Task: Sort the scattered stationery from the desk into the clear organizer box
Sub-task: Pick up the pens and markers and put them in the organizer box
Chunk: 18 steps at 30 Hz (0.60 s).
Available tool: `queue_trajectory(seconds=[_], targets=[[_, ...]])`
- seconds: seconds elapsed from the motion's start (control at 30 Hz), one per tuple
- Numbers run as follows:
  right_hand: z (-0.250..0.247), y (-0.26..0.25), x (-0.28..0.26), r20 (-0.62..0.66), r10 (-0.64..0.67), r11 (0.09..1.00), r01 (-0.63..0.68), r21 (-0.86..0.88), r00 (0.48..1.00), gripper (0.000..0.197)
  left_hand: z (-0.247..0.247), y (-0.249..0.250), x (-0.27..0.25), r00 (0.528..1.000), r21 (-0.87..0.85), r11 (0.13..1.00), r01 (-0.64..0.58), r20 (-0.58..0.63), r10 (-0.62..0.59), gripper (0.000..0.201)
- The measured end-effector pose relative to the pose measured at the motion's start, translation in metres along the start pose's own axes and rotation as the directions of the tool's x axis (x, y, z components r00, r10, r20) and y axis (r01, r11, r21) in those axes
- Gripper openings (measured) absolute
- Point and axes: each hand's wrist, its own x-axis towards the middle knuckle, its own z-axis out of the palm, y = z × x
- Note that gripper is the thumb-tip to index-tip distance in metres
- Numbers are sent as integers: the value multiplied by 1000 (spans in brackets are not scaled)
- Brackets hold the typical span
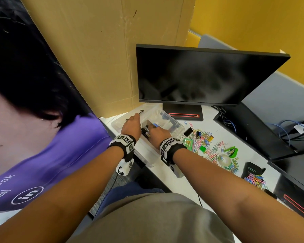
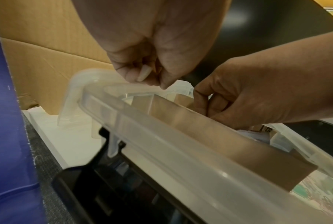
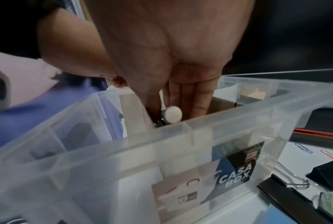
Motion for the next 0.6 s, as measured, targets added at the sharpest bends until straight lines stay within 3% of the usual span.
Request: queue_trajectory(seconds=[0.27, 0.47, 0.6], targets=[[1, 2, -5, 7, -34, 989, 35, -140, 999, 21, 2, 0, 1, 1000, 2, 1000, -1, -4, 1, 18], [-1, 11, -9, 7, 6, 1000, -6, -9, 1000, 27, 2, 3, -4, 999, 1, 999, -36, -21, 36, 12], [-11, 31, -19, -101, 6, 991, 8, 132, 995, 30, 5, 18, -6, 996, -59, 995, -86, -36, 84, 7]])
